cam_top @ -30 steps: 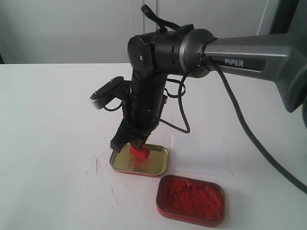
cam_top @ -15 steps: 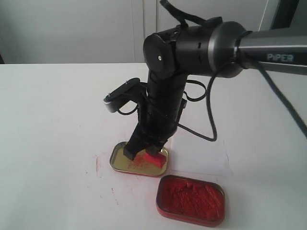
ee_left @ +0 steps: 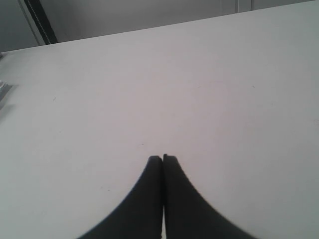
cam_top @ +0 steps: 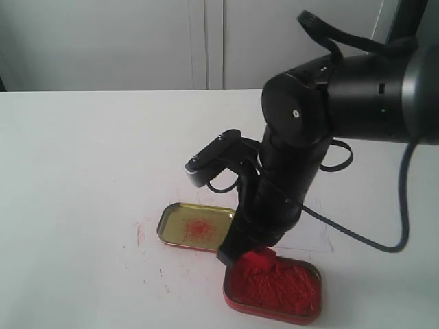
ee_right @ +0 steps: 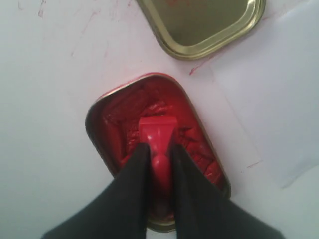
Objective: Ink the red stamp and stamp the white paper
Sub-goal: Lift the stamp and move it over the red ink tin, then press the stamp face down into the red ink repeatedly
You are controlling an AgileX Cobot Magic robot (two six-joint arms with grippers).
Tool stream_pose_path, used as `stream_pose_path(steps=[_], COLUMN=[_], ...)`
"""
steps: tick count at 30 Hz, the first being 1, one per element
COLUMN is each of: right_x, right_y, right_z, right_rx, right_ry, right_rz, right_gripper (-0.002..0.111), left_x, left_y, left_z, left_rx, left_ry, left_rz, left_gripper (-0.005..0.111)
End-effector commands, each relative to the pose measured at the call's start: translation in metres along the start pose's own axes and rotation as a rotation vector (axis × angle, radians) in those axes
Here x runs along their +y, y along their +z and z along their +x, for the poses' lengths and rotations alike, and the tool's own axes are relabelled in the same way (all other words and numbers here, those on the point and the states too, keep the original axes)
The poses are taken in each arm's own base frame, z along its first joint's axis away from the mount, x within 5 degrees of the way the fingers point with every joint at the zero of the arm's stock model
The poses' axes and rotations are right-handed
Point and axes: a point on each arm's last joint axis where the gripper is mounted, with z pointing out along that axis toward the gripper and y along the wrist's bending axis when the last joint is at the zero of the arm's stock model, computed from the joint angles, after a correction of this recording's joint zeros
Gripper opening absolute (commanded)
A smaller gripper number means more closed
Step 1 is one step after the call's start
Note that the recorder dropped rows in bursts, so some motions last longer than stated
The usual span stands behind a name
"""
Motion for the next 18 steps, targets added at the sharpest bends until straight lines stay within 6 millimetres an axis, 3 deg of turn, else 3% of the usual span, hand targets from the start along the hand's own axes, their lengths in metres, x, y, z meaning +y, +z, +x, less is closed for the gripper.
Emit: stream_pose_path(steps=[1,18], right_x=[-0.003,-0.001], right_y=[0.001,0.036], right_z=[0.017,0.045], right_rx=[-0.024,-0.029], right_ry=[0.024,0.038], right_rz=[0.045,0.061], right_gripper=[0.000,0.000], left_x=[0.000,0.000], left_y=[0.000,0.000], left_z=[0.001,0.001], left_rx=[0.000,0.000], left_ry=[-0.003,-0.003], left_rz=[-0.001,-0.001], left_gripper=[0.000,0.000])
